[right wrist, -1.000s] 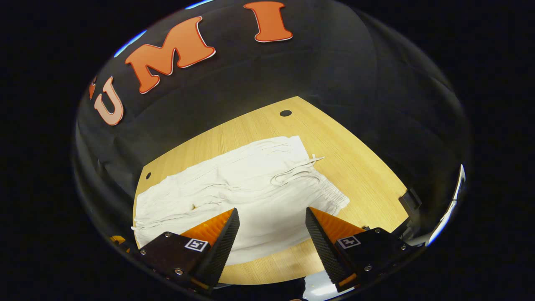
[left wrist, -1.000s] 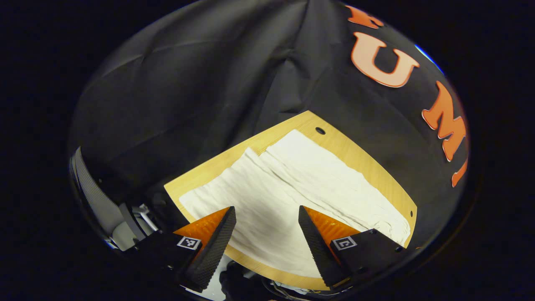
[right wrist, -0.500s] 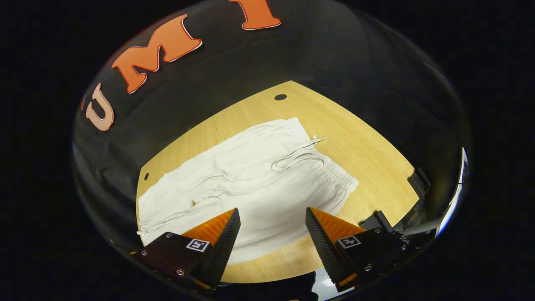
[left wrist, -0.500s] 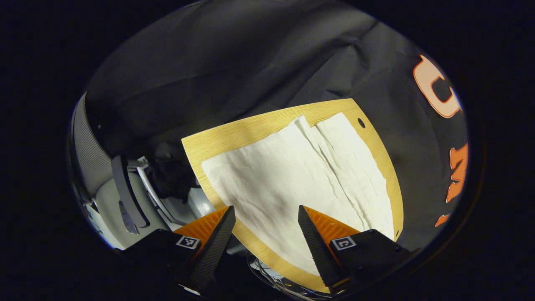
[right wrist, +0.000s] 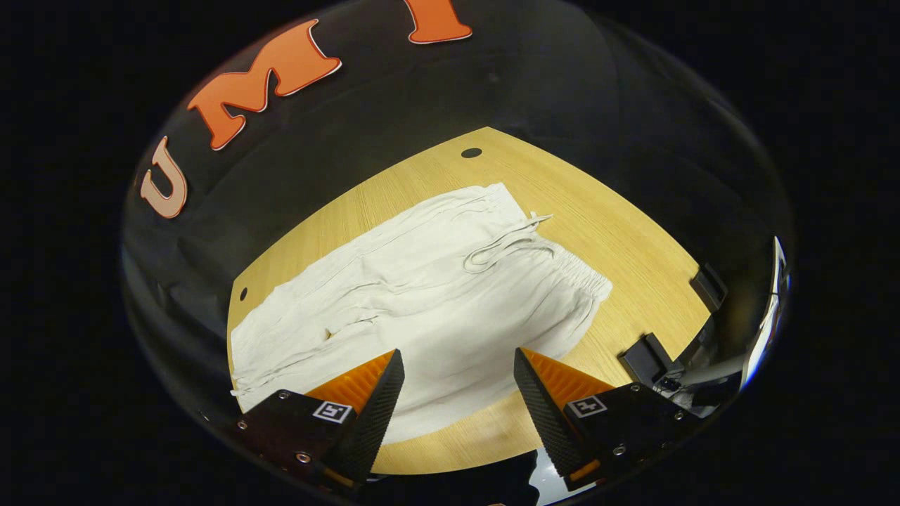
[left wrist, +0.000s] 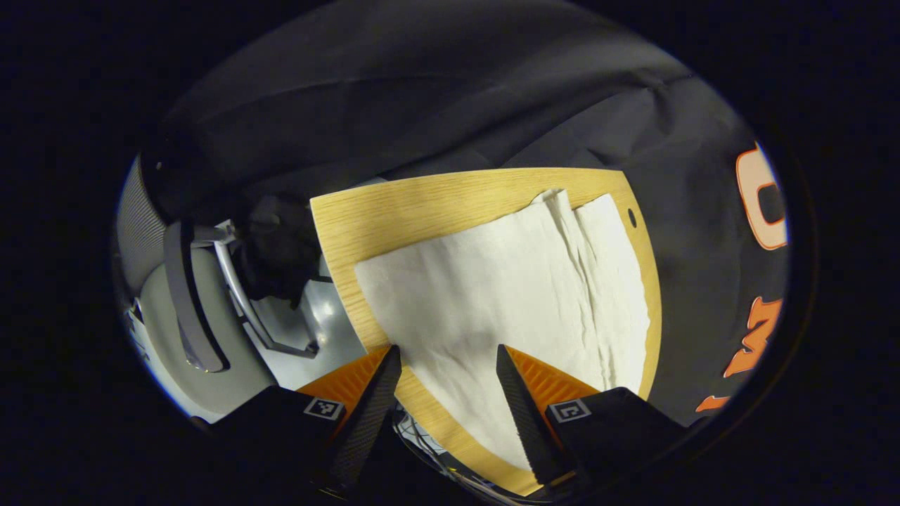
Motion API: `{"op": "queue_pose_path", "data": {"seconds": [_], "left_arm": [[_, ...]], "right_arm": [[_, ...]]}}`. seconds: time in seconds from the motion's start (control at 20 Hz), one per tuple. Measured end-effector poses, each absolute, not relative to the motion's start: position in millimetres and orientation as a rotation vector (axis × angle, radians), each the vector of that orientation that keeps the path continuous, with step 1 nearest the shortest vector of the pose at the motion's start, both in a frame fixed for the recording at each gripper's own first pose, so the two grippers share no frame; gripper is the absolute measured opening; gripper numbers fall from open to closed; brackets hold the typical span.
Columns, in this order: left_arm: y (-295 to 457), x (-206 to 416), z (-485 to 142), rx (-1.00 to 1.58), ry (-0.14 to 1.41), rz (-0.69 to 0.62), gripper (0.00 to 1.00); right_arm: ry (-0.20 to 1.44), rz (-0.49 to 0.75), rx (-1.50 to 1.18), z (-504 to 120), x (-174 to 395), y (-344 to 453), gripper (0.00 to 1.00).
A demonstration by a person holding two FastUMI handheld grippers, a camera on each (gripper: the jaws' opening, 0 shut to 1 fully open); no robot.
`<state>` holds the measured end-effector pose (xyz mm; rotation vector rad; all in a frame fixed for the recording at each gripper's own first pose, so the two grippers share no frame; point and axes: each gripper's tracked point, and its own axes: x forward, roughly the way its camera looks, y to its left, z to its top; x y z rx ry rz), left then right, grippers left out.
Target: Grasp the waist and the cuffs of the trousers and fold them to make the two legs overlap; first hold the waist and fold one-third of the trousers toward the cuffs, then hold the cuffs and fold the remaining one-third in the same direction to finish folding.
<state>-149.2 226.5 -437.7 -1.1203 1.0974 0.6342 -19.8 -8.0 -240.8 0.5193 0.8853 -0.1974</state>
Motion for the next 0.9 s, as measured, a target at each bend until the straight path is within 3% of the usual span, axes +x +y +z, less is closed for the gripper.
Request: {"op": "queue_pose_path", "data": {"seconds": [0.1, 0.3, 0.35, 0.5, 0.9], "left_arm": [[228, -145, -445, -1.137, 1.093, 0.62, 0.87], [231, -124, -450, -1.23, 1.039, 0.588, 0.58], [229, -119, -454, -1.26, 1.032, 0.585, 0.41], [230, -111, -457, -1.276, 1.023, 0.561, 0.07], [229, -110, -426, -1.165, 0.933, 0.541, 0.06]], "right_arm": [[0.888, -0.207, 0.531, -242, -22, -4, 0.95], [0.889, -0.223, 0.551, -242, -29, 3, 0.95], [0.891, -0.229, 0.549, -242, -32, 3, 0.95], [0.888, -0.25, 0.561, -243, -41, 0, 0.95], [0.918, -0.292, 0.6, -265, -49, -40, 0.95]]}}
